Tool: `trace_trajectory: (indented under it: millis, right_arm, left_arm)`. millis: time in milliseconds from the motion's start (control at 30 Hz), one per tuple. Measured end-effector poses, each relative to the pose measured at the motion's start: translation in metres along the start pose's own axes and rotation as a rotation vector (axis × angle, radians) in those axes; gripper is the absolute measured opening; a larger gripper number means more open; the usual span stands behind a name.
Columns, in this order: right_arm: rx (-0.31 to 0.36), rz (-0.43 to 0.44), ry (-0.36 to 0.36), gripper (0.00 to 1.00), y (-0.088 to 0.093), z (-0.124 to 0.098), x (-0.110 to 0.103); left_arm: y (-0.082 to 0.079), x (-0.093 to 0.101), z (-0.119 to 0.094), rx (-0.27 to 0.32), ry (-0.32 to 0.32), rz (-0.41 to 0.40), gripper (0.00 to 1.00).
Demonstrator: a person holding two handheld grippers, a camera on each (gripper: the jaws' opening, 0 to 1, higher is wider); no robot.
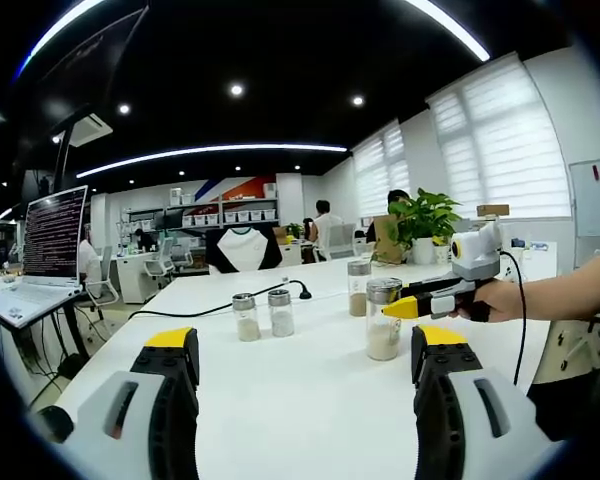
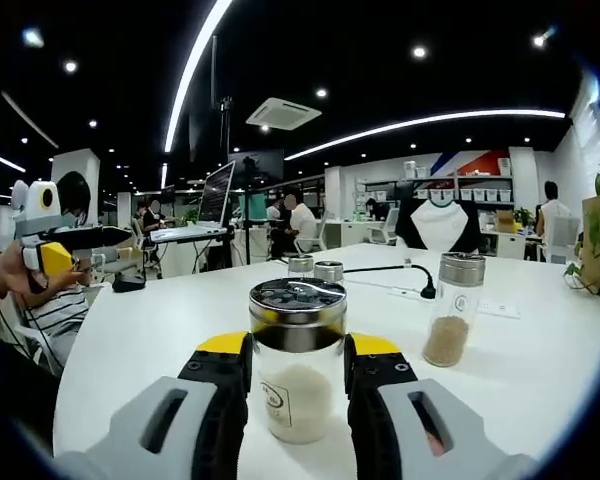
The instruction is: Rotate the seasoning bottle until the label or dispensing opening points toward the visible target arrow and the bottle remains upright within the marked orientation range
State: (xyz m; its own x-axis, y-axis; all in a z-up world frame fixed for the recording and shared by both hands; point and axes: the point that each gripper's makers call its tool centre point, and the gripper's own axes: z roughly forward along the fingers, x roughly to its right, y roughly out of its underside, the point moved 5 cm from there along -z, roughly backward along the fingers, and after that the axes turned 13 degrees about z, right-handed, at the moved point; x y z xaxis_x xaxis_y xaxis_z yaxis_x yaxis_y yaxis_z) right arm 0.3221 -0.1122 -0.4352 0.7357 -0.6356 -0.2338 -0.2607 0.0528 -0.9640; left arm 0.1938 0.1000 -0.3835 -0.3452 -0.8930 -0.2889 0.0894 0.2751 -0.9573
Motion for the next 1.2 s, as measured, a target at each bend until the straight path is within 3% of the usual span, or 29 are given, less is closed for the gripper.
trace_trajectory:
  millis: [533, 567, 600, 667, 733, 933, 1200]
  right_arm:
    - [0.010, 0.008, 0.026, 0.35, 0.000, 0.001, 0.000]
    - [0.010, 0.016, 0.024, 0.35, 0.000, 0.000, 0.000]
    - [0.019, 0.085, 0.015, 0.36, -0.001, -0.001, -0.001]
    - [0.005, 0.058, 0.026, 0.36, -0.002, -0.003, 0.000]
    - [-0.014, -0.015, 0.043, 0.36, -0.001, -0.008, 0.001]
    - [0.034, 0.014, 0.053, 0.40, -0.005, -0.030, 0.007]
    - [0.014, -0.007, 0.108, 0.40, 0.001, -0.059, 0.021]
  left_arm:
    - [-0.002, -0.001, -0.001, 0.002, -0.004, 0.003, 0.92]
    - [-0.002, -0.001, -0.001, 0.002, -0.004, 0.003, 0.92]
    - [-0.002, -0.001, -0.002, 0.002, -0.004, 0.002, 0.92]
    - [-0.002, -0.001, -0.002, 0.001, -0.004, 0.002, 0.92]
    - [-0.001, -0.001, -0.002, 0.000, -0.004, 0.001, 0.92]
    - [0.000, 0.002, 0.000, -0.005, 0.005, 0.002, 0.92]
    - [0.000, 0.003, 0.000, 0.000, 0.006, -0.003, 0.92]
